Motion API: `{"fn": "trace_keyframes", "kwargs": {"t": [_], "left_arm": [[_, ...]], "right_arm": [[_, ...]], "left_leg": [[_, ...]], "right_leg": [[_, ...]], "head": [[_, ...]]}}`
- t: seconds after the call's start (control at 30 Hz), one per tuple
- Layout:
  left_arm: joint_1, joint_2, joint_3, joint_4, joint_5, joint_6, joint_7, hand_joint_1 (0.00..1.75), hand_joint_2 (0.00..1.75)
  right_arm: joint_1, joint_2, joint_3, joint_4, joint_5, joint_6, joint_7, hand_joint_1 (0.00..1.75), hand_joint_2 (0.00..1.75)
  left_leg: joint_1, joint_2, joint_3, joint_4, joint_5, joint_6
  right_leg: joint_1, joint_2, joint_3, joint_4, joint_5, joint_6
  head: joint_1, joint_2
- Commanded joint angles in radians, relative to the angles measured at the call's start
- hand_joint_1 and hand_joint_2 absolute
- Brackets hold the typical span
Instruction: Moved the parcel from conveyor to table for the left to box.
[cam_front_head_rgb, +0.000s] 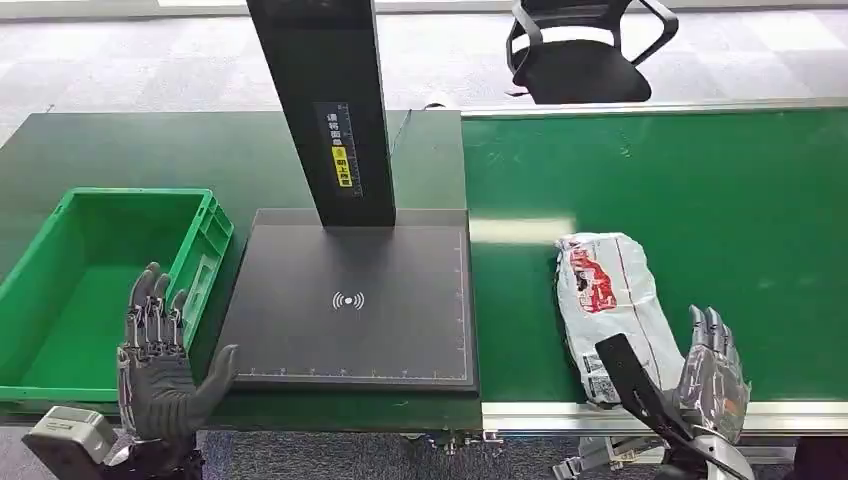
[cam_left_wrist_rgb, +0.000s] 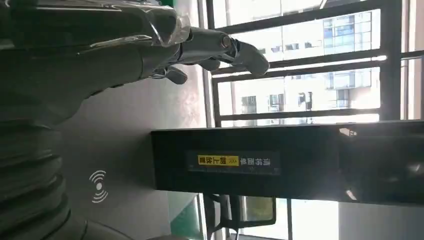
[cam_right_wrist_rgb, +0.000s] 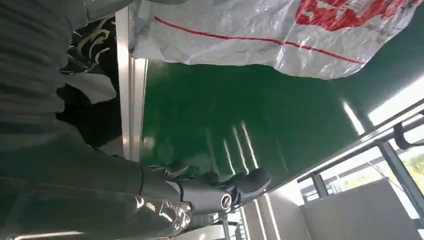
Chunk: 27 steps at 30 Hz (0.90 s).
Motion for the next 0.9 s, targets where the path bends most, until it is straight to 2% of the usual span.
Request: {"fn": "trace_keyframes", "kwargs": {"t": [0.03, 0.1, 0.2, 0.23, 0.4, 0.57, 0.73, 0.9], "left_arm": [[-0.02, 0.016, 0.009, 0.067, 0.014, -0.017, -0.005, 0.0, 1.75], [-0.021, 0.02, 0.009, 0.077, 0.018, -0.026, -0.012, 0.0, 1.75], [-0.026, 0.021, 0.011, 0.086, 0.02, -0.03, -0.016, 0.0, 1.75], [-0.033, 0.028, 0.007, 0.096, 0.024, -0.035, -0.022, 0.0, 1.75], [-0.049, 0.043, 0.004, 0.122, 0.032, -0.038, -0.033, 0.0, 1.75], [-0.067, 0.061, -0.003, 0.146, 0.048, -0.035, -0.04, 0.0, 1.75], [-0.101, 0.076, -0.02, 0.185, 0.062, -0.034, -0.037, 0.0, 1.75], [-0.134, 0.082, -0.027, 0.216, 0.07, -0.031, -0.031, 0.0, 1.75]], "right_arm": [[-0.039, -0.073, -0.131, 0.12, -0.104, 0.094, -0.065, 0.0, 1.75], [-0.07, -0.11, -0.162, 0.177, -0.175, 0.13, -0.153, 0.0, 1.75], [-0.088, -0.126, -0.173, 0.208, -0.185, 0.132, -0.182, 0.0, 1.75], [-0.092, -0.158, -0.161, 0.232, -0.228, 0.175, -0.248, 0.0, 1.75], [-0.119, -0.197, -0.159, 0.293, -0.269, 0.205, -0.312, 0.0, 1.75], [-0.218, -0.296, -0.113, 0.482, -0.249, 0.228, -0.293, 0.0, 1.75], [-0.312, -0.387, -0.047, 0.696, -0.259, 0.334, -0.244, 0.0, 1.75], [-0.353, -0.428, -0.018, 0.796, -0.274, 0.364, -0.248, 0.0, 1.75]], "left_leg": [[0.0, -0.001, 0.001, -0.001, 0.001, 0.002], [0.001, -0.002, 0.0, -0.002, 0.001, 0.002], [0.001, 0.0, 0.001, -0.002, 0.002, 0.002], [0.0, -0.001, 0.001, -0.001, 0.001, 0.002], [0.0, -0.001, 0.001, -0.002, 0.001, 0.002], [0.001, 0.001, 0.001, -0.002, 0.002, 0.003], [0.0, 0.001, 0.001, -0.001, 0.001, 0.002], [0.0, -0.001, 0.0, -0.001, 0.002, 0.002]], "right_leg": [[0.001, -0.001, 0.001, -0.002, 0.001, -0.002], [0.001, -0.001, 0.001, -0.003, 0.002, -0.003], [0.001, -0.001, 0.001, -0.003, 0.002, -0.003], [0.001, -0.001, 0.001, -0.002, 0.002, -0.002], [0.001, -0.001, 0.001, -0.002, 0.002, -0.003], [0.001, 0.001, 0.001, -0.004, 0.003, -0.003], [0.001, 0.001, 0.002, -0.002, 0.002, -0.002], [0.001, -0.001, 0.001, -0.002, 0.003, -0.002]], "head": [[0.0, 0.0], [0.0, 0.0], [0.0, 0.0], [0.0, 0.0], [0.0, 0.0], [0.0, 0.0], [0.0, 0.0], [0.0, 0.0]]}}
